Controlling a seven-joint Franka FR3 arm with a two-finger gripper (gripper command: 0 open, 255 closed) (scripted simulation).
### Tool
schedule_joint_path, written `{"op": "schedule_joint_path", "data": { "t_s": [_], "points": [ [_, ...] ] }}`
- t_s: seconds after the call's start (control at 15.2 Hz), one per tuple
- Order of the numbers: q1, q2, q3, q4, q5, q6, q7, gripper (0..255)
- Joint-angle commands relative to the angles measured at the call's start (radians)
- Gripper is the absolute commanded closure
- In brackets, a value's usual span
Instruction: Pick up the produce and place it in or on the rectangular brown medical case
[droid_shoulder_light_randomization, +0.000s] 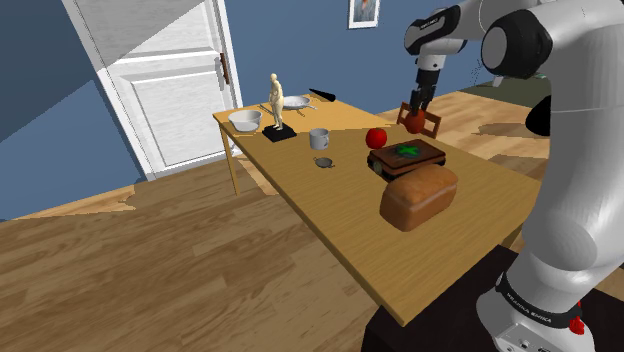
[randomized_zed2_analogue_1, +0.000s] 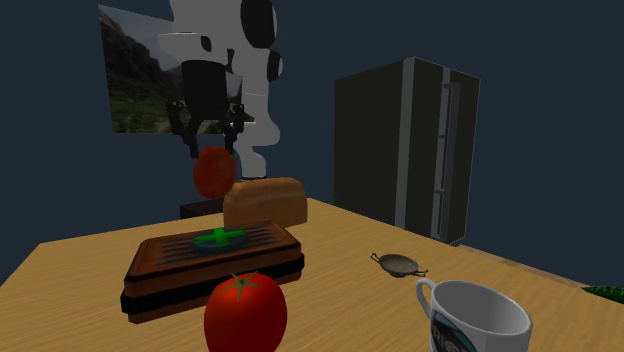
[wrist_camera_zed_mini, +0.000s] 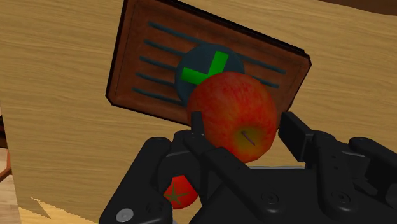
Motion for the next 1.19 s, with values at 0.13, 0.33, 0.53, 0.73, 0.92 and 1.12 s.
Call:
{"op": "schedule_joint_path", "data": {
  "t_s": [0.13,0.33,0.53,0.73,0.92,1.12],
  "points": [
    [0.002,0.010,0.003,-0.040,0.006,0.049,-0.006,255],
    [0.002,0.019,0.006,-0.067,0.011,0.084,-0.010,255],
    [0.002,0.030,0.009,-0.092,0.018,0.119,-0.015,255],
    [0.001,0.043,0.012,-0.114,0.025,0.153,-0.021,255],
    [0.001,0.050,0.014,-0.123,0.028,0.169,-0.023,255],
    [0.001,0.050,0.014,-0.123,0.028,0.169,-0.023,255]
  ]
}}
